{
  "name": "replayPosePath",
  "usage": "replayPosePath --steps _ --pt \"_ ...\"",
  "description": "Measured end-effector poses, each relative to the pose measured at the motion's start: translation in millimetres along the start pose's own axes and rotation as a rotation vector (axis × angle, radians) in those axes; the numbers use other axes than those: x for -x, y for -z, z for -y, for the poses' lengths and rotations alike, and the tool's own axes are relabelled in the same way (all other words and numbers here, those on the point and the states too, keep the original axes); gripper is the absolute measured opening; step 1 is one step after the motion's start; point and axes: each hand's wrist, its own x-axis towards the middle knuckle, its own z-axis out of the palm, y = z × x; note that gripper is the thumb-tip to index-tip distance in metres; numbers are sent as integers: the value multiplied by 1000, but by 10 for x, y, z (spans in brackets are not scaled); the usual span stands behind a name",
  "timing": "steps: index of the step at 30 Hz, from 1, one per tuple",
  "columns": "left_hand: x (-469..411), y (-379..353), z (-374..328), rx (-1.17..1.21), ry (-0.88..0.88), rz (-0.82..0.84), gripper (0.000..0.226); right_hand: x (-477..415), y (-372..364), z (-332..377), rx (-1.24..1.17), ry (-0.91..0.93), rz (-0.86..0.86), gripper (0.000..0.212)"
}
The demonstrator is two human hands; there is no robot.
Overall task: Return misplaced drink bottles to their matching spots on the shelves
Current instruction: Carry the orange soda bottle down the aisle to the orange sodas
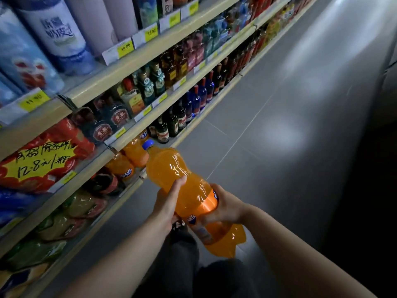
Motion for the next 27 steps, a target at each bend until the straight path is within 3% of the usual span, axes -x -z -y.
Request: replayPosePath --steps 7,15,23,25,27 --pt "-1539 -160 -258 63 83 -173 67 -1635 593 -220 -9 -14 125 104" --pt "-3463 -52 -43 162 33 -276 105 -3641 757 -845 -4 40 132 109" --pt "-4575 164 143 297 -133 -443 93 -4850 781 -1004 15 159 186 103" --pt "-4720 244 170 358 -180 -442 98 -5029 784 -937 60 204 188 109" --pt "-4812 336 192 430 -231 -436 85 -5163 800 -887 114 261 175 117"
